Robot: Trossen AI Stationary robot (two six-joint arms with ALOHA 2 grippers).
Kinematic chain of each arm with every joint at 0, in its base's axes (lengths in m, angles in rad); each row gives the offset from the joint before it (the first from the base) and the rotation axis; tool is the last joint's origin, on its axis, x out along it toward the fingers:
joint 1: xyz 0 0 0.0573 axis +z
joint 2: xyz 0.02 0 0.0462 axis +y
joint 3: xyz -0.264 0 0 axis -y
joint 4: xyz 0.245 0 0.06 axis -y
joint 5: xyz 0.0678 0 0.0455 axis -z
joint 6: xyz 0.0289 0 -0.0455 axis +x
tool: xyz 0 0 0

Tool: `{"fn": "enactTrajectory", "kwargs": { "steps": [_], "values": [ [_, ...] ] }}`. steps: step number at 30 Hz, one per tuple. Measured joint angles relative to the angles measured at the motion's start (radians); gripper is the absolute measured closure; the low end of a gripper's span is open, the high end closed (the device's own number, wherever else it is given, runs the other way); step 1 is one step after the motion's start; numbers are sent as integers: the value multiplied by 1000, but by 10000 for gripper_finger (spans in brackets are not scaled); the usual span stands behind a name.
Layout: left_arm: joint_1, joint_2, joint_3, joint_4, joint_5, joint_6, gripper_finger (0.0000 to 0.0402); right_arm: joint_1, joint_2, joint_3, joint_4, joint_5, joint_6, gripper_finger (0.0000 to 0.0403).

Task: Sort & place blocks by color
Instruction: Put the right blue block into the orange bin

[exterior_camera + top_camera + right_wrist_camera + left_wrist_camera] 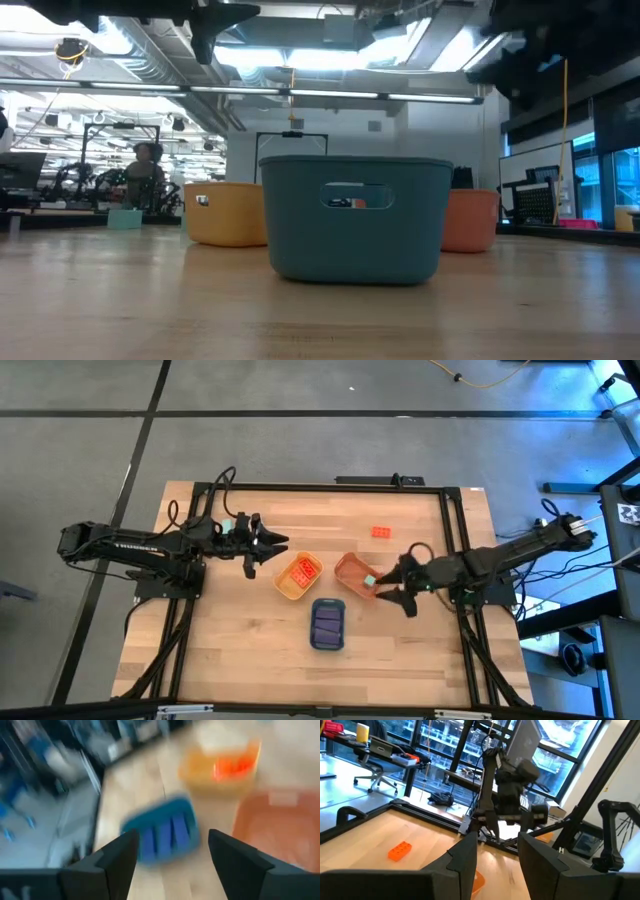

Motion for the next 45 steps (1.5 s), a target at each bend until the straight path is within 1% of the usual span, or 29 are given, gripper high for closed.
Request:
{"fn": "enactTrajectory", "kwargs": {
  "steps": [3, 5, 8, 11, 15, 20, 27, 32, 34, 36, 38, 40, 45],
  "values": [
    [0, 0, 0, 4, 2, -7, 269, -35, -42, -54, 215, 50, -39, 160],
    [0, 0, 0, 4, 1, -7, 269, -60, -51, -58, 325, 66, -77, 160],
    [0, 0, 0, 7, 1, -7, 269, -89, -52, -50, 430, 81, -155, 160],
    [0, 0, 0, 8, 0, -7, 269, -103, -52, -37, 485, 84, -238, 160],
    [0, 0, 0, 8, 0, -6, 269, -103, -52, -35, 497, 84, -323, 160],
    [0, 0, 0, 8, 0, 1, 269, -103, -52, -35, 499, 87, -317, 160],
    [0, 0, 0, 8, 0, 2, 269, -103, -52, -35, 499, 144, -317, 160],
    [0, 0, 0, 8, -6, 2, 269, -103, -52, -35, 499, 146, -317, 160],
    [0, 0, 0, 8, -50, -16, 269, -103, -52, -35, 499, 146, -317, 160],
    [6, 0, 0, 3, -136, -79, 268, -103, -52, -35, 499, 146, -317, 160],
    [34, 0, 0, -12, -164, -114, 264, -103, -52, -35, 499, 146, -317, 160],
    [82, 0, 9, -65, -157, -136, 252, -103, -52, -35, 499, 146, -317, 160],
    [280, 38, 110, -395, -130, -141, 204, -103, -52, -35, 499, 145, -285, 160]
  ]
}}
